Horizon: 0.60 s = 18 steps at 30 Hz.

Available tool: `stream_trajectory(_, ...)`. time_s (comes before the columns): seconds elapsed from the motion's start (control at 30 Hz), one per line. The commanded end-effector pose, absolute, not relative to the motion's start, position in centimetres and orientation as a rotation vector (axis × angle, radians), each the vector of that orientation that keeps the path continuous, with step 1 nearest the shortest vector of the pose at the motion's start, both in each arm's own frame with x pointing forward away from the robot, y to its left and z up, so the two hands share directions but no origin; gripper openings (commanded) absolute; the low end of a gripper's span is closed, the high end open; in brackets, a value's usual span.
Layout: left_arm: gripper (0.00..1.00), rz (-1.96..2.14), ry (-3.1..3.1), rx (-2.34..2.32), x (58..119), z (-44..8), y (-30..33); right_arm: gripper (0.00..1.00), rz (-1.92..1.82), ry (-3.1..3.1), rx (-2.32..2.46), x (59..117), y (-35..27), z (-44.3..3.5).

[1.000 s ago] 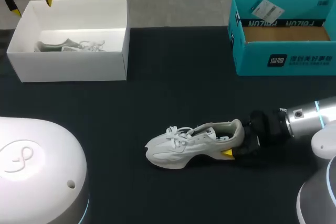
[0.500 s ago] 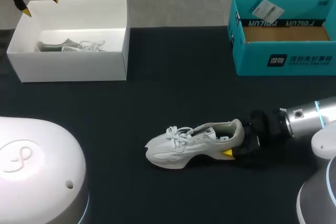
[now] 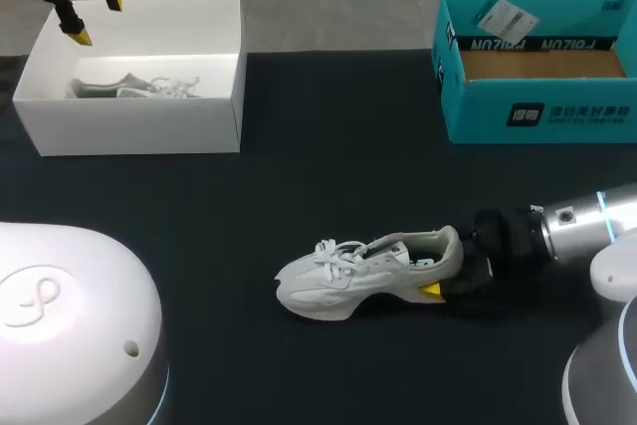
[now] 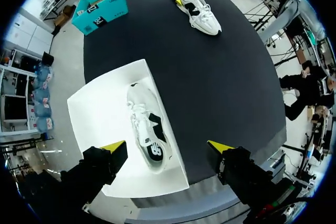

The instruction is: Take the shoe out of the shoebox, open the shoe tongue, remove and reinsert the insole, then place the shoe into the shoebox

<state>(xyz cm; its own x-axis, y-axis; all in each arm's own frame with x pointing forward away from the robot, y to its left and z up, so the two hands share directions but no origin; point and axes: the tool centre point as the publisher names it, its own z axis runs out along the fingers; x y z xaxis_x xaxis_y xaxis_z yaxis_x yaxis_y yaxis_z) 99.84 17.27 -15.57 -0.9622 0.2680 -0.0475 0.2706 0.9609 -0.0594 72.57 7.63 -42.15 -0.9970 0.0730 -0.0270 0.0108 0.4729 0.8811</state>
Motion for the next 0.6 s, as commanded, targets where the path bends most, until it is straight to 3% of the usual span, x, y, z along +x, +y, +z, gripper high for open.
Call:
stream_trajectory(0.03, 1.0, -0.08, 2.882, -1.048, 98.97, -15.99, 16.06, 0.0, 1.576, 2.643, 0.077, 72.55, 7.68, -42.17)
stream_trajectory(0.6, 1.0, -0.087, 2.873, -1.167, 99.03, -15.96, 16.1, 0.0, 1.576, 2.643, 0.077, 72.55, 7.68, -42.17)
